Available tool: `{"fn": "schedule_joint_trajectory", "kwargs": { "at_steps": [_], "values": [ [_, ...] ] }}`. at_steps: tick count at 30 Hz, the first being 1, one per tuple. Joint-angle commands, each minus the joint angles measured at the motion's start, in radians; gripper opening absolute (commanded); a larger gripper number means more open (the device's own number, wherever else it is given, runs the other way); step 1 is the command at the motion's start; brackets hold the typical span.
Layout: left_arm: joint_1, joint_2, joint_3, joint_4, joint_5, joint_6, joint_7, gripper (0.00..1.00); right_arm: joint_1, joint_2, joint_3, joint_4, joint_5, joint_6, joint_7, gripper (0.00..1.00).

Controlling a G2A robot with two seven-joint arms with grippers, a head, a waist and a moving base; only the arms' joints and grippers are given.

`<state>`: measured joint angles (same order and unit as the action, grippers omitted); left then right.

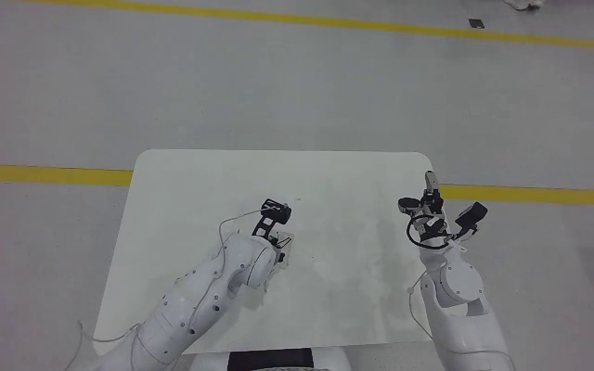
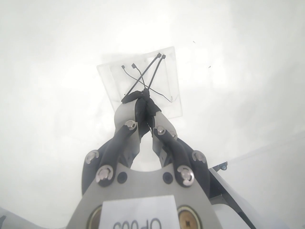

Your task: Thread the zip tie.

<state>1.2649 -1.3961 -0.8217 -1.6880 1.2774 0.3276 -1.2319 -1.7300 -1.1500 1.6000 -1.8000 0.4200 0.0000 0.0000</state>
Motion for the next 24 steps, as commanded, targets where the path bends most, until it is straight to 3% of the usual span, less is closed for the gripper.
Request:
{"fn": "schedule_joint_trajectory", "kwargs": {
  "at_steps": [1, 10, 19, 24],
  "values": [
    [0.004, 0.001, 0.000, -0.012, 0.005, 0.000, -0.004, 0.00, 0.000, 0.000, 0.000, 0.000, 0.000, 0.000, 0.000, 1.00],
    [0.032, 0.012, -0.015, -0.075, 0.026, -0.019, -0.039, 0.00, 0.000, 0.000, 0.000, 0.000, 0.000, 0.000, 0.000, 1.00],
    [0.103, 0.036, -0.075, -0.204, 0.031, -0.065, -0.063, 0.00, 0.000, 0.000, 0.000, 0.000, 0.000, 0.000, 0.000, 1.00],
    [0.151, 0.051, -0.120, -0.263, 0.000, -0.119, -0.045, 0.00, 0.000, 0.000, 0.000, 0.000, 0.000, 0.000, 0.000, 1.00]
  ]
}}
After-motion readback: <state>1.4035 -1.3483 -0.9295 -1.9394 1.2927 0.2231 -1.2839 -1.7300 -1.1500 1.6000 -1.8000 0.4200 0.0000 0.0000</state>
